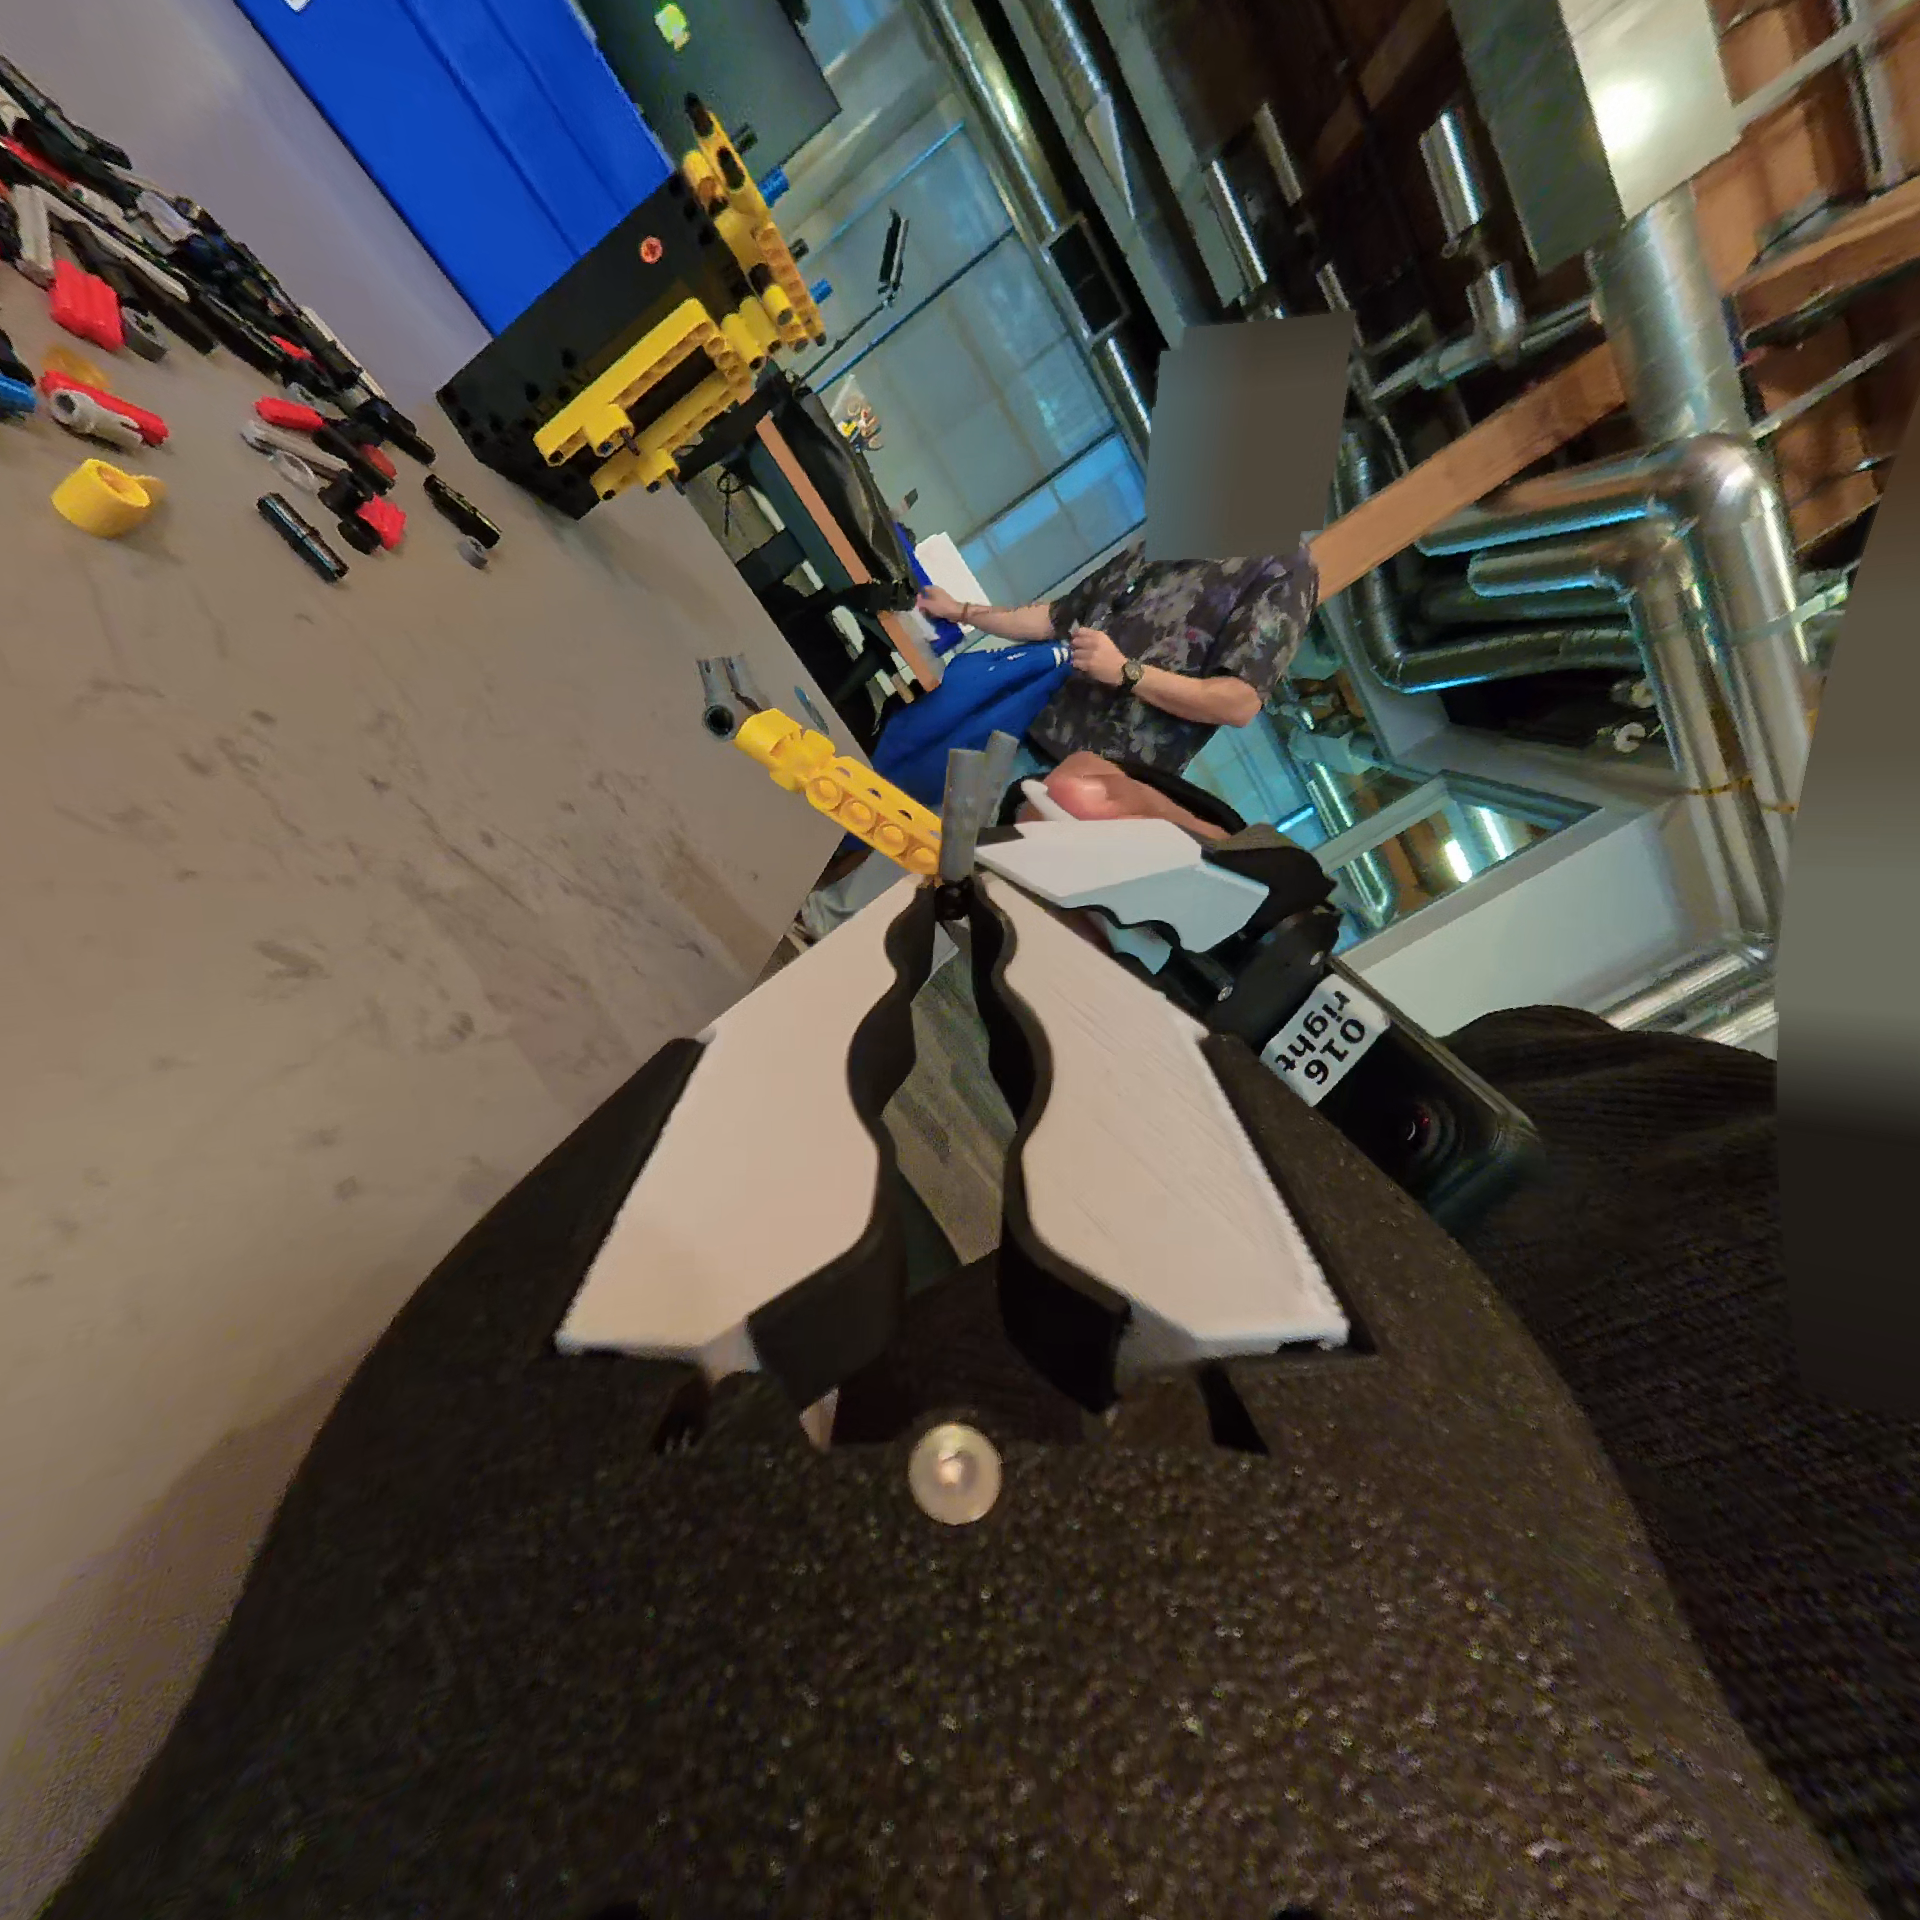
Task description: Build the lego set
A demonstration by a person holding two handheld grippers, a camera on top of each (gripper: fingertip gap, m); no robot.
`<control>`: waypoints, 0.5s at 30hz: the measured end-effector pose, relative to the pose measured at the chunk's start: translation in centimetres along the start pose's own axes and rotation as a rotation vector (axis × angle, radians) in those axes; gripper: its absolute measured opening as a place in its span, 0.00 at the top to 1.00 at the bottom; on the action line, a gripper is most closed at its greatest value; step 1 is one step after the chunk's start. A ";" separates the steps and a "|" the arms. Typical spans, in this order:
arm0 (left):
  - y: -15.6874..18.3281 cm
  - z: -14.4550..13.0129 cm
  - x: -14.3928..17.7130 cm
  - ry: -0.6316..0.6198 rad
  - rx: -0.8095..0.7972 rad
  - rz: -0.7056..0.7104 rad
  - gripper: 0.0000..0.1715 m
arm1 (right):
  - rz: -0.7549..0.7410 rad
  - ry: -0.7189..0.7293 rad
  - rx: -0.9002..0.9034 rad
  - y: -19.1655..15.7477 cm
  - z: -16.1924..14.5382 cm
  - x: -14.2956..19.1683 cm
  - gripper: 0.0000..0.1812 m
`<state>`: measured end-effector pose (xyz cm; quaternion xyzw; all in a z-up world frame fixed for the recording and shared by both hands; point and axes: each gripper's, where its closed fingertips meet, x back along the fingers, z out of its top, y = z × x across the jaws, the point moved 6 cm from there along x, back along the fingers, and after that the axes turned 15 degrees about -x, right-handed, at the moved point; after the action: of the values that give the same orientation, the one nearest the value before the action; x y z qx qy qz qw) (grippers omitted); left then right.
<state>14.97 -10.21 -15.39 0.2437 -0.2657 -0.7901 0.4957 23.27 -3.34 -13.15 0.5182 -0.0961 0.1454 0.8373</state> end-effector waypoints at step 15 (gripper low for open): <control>-0.3 -0.4 -0.1 -0.049 -0.068 0.059 0.98 | 0.057 -0.032 0.012 -0.1 -0.4 -0.3 0.97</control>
<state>15.07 -10.04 -15.85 0.1994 -0.2576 -0.7895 0.5202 23.04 -3.09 -13.51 0.5223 -0.1235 0.1616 0.8281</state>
